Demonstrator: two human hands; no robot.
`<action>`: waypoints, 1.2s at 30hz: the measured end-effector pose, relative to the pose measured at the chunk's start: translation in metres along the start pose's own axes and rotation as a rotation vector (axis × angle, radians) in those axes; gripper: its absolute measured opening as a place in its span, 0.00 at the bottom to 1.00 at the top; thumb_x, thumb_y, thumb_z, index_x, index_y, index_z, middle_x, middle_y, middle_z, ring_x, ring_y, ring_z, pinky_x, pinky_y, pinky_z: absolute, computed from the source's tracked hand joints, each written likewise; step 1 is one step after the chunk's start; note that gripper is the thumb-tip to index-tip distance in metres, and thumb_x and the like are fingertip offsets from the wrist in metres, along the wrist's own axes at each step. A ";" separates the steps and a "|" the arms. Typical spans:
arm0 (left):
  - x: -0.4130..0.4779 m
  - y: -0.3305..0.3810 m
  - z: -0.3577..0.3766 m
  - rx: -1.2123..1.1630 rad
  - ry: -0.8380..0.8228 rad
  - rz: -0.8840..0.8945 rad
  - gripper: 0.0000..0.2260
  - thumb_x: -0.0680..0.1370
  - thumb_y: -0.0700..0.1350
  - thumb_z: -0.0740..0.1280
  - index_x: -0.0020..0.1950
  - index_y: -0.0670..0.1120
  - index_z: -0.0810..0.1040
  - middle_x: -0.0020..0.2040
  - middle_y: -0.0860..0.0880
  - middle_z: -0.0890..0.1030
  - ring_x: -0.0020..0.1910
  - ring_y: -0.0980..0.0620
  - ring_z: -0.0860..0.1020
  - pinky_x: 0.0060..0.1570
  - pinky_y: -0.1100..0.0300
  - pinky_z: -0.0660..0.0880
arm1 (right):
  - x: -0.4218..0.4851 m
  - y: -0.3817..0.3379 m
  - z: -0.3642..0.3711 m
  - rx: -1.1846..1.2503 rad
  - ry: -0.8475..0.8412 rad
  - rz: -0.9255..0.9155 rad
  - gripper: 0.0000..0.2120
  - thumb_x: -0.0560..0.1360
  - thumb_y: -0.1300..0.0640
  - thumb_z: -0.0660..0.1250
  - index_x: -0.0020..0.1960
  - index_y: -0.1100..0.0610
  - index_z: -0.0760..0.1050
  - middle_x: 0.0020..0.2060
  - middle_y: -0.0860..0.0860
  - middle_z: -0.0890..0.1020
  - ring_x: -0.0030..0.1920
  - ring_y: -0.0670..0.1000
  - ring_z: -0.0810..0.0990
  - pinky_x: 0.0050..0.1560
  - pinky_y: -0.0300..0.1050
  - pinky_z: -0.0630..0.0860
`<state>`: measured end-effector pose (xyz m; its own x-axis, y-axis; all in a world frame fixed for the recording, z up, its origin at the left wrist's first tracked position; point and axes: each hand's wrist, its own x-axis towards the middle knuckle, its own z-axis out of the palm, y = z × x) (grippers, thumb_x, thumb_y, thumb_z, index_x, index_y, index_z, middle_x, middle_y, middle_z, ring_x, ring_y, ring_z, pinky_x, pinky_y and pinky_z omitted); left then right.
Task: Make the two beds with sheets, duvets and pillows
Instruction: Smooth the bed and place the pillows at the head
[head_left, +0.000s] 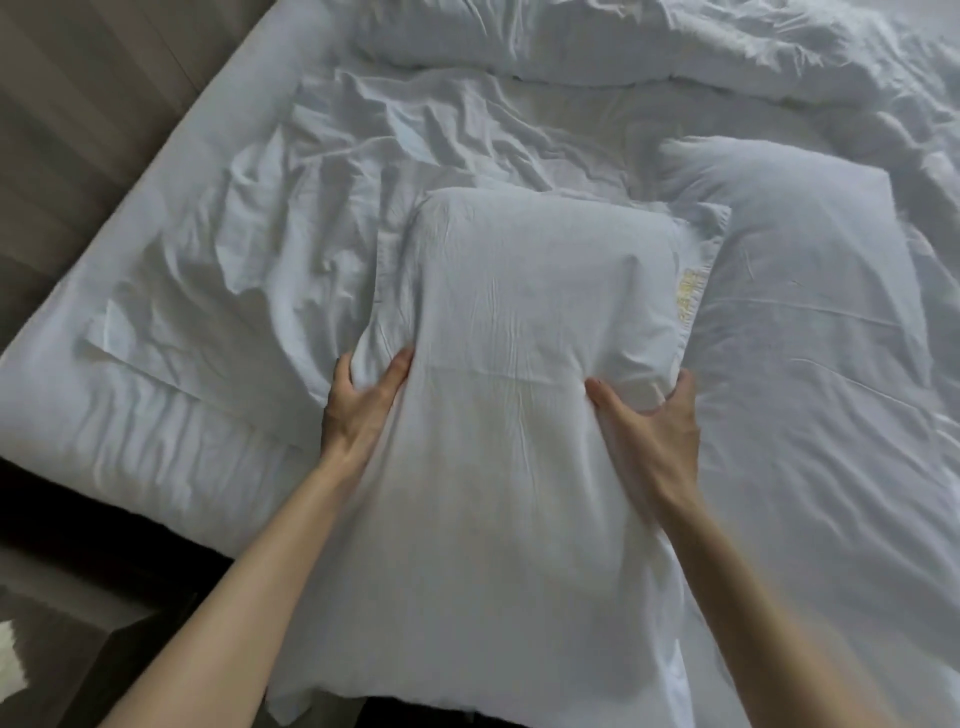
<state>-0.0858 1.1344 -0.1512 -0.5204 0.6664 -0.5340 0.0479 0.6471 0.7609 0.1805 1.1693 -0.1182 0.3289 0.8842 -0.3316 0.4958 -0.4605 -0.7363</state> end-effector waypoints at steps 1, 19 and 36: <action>-0.014 -0.004 -0.009 -0.017 0.015 0.007 0.38 0.64 0.73 0.67 0.69 0.56 0.68 0.62 0.54 0.76 0.62 0.49 0.75 0.63 0.51 0.71 | -0.011 -0.002 -0.004 -0.007 -0.013 -0.015 0.40 0.64 0.37 0.75 0.70 0.46 0.63 0.55 0.44 0.78 0.52 0.49 0.78 0.56 0.48 0.76; -0.245 -0.050 -0.091 -0.238 0.453 0.023 0.30 0.71 0.65 0.70 0.68 0.53 0.70 0.61 0.55 0.77 0.59 0.54 0.76 0.60 0.58 0.72 | -0.121 -0.030 -0.087 -0.037 -0.373 -0.402 0.33 0.65 0.40 0.77 0.65 0.47 0.68 0.49 0.41 0.80 0.49 0.45 0.79 0.51 0.42 0.76; -0.503 -0.158 -0.150 -0.513 1.166 -0.039 0.20 0.76 0.56 0.69 0.66 0.53 0.70 0.57 0.57 0.76 0.53 0.59 0.75 0.46 0.74 0.68 | -0.318 -0.046 -0.074 -0.102 -0.906 -0.850 0.39 0.64 0.35 0.74 0.69 0.48 0.65 0.60 0.47 0.79 0.60 0.50 0.78 0.61 0.52 0.75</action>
<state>0.0405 0.6415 0.0530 -0.9641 -0.2375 -0.1186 -0.1825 0.2682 0.9459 0.1128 0.9034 0.0649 -0.7783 0.6213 -0.0902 0.3537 0.3152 -0.8807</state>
